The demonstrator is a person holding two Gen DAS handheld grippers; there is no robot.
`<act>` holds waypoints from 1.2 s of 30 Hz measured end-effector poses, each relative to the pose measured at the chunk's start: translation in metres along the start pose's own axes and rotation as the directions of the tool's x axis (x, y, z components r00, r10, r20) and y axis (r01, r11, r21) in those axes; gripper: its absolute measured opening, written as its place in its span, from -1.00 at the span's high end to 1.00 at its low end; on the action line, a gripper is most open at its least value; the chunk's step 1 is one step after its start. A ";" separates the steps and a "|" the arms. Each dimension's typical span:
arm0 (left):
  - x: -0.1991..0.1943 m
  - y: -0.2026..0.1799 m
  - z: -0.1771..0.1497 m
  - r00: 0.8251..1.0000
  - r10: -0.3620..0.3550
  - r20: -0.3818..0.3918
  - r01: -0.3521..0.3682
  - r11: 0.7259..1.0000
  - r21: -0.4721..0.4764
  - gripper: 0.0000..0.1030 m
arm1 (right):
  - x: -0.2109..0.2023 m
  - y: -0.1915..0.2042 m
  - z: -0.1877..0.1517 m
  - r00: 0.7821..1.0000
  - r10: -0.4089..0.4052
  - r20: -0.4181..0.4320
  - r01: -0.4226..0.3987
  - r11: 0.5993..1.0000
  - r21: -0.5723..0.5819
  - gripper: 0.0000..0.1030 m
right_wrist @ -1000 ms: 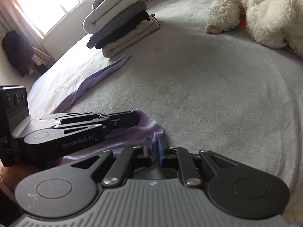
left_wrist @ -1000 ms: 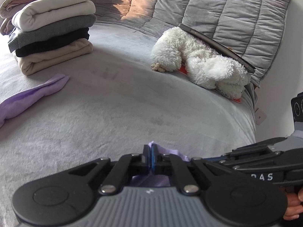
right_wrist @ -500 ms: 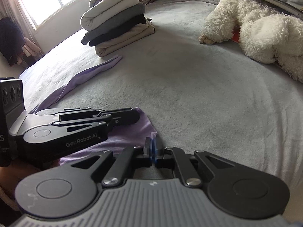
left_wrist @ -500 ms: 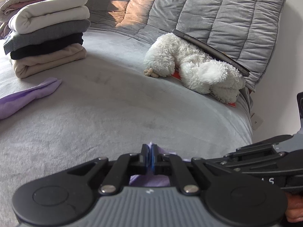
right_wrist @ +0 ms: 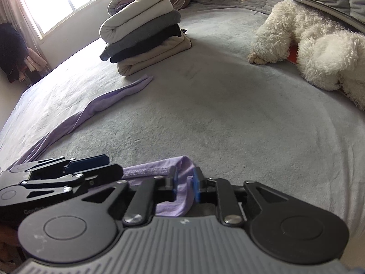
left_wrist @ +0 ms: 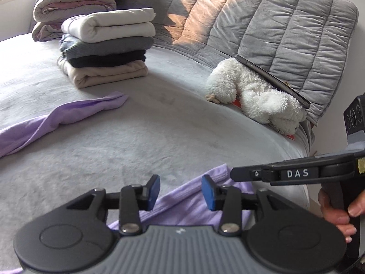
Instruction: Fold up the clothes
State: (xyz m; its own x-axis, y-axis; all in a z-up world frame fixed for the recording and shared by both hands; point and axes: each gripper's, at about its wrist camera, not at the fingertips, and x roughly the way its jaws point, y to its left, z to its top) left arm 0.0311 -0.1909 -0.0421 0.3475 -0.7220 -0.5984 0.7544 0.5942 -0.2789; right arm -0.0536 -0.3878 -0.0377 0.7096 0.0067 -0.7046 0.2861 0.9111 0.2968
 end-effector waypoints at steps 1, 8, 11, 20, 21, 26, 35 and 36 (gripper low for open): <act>-0.008 0.005 -0.002 1.000 0.013 0.004 -0.013 1.000 -0.012 0.17 | 0.000 0.002 0.000 1.000 0.002 0.010 -0.002 1.000 -0.006 0.24; -0.061 0.036 -0.021 0.994 0.107 0.024 -0.105 0.991 -0.080 0.17 | -0.001 0.019 0.002 0.999 0.034 0.040 -0.031 0.998 -0.055 0.24; -0.085 0.047 -0.030 0.987 0.159 0.034 -0.154 0.982 -0.111 0.17 | 0.001 0.031 0.002 0.998 0.061 0.035 -0.058 0.995 -0.086 0.24; -0.148 0.061 -0.057 0.955 0.293 0.031 -0.284 0.943 -0.172 0.17 | 0.011 0.081 -0.011 0.989 0.148 -0.020 -0.148 0.953 -0.265 0.24; -0.154 0.064 -0.060 0.953 0.303 0.028 -0.293 0.939 -0.180 0.17 | 0.012 0.087 -0.013 0.987 0.158 -0.028 -0.159 0.946 -0.283 0.24; -0.175 0.084 -0.075 0.938 0.346 0.022 -0.332 0.917 -0.221 0.17 | 0.015 0.112 -0.022 0.965 0.249 -0.085 -0.264 0.911 -0.318 0.24; -0.174 0.104 -0.102 0.942 0.336 0.010 -0.320 0.906 -0.277 0.17 | 0.044 0.138 -0.034 0.977 0.180 -0.116 -0.210 0.911 -0.354 0.35; -0.175 0.105 -0.104 0.943 0.334 0.010 -0.318 0.907 -0.277 0.17 | 0.047 0.135 -0.033 0.982 0.162 -0.100 -0.188 0.917 -0.352 0.46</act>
State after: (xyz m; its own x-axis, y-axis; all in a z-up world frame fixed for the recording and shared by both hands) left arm -0.0084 0.0340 -0.0448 0.5849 -0.4854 -0.6498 0.4189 0.8668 -0.2705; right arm -0.0028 -0.2507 -0.0515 0.6783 0.1958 -0.7082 -0.0977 0.9793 0.1771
